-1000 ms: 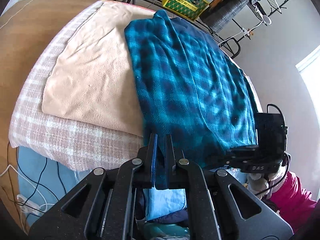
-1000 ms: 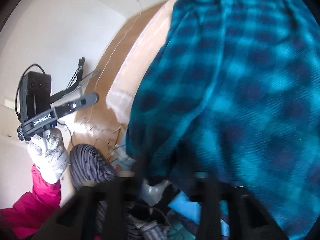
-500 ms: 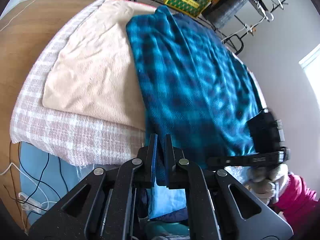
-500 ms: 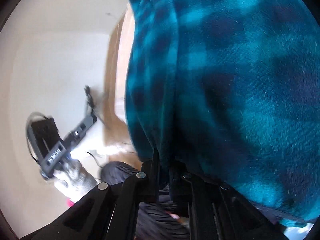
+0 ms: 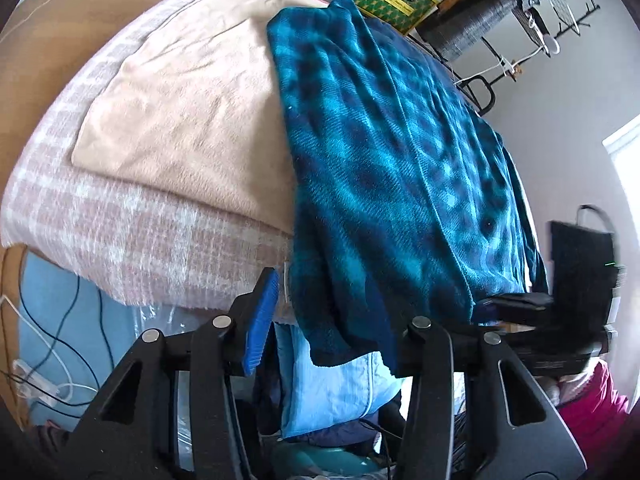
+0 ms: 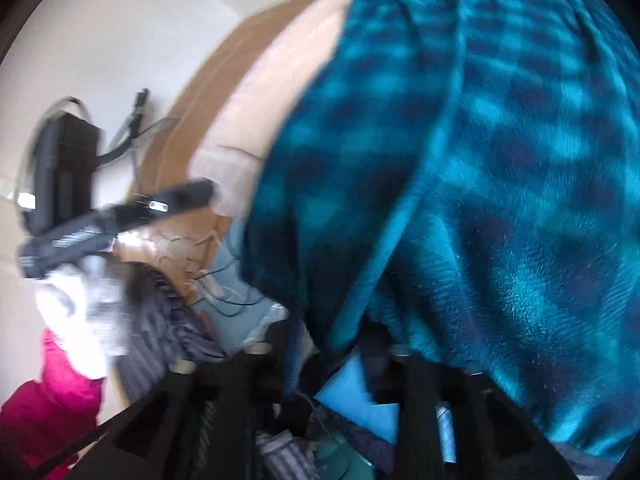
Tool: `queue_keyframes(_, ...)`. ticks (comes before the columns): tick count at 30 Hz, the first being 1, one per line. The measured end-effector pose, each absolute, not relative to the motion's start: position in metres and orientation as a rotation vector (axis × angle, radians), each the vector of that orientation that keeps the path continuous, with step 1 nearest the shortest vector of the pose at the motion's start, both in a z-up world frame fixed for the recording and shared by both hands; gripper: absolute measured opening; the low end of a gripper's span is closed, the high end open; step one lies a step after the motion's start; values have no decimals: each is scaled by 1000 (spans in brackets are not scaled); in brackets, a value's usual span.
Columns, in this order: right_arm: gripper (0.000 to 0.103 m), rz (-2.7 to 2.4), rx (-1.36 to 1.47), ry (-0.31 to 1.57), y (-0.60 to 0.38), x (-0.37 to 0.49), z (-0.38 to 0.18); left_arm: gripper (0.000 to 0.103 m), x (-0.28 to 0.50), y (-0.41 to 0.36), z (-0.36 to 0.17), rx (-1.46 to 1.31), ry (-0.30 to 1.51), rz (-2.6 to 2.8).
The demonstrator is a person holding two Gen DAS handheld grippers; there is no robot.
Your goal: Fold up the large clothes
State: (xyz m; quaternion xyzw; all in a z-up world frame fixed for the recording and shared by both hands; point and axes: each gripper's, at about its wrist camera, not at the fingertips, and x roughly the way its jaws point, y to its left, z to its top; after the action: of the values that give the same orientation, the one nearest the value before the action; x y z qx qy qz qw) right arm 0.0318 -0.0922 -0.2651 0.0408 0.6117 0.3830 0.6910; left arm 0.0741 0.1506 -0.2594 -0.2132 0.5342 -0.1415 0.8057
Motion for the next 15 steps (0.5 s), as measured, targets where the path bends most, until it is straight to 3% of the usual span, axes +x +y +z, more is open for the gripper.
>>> queue_keyframes(9, 39, 825, 94, 1157, -126, 28, -189, 45, 71, 152, -289, -586, 1156, -325)
queue_keyframes(15, 36, 819, 91, 1132, -153, 44, -186, 46, 71, 158, -304, -701, 1158, -328)
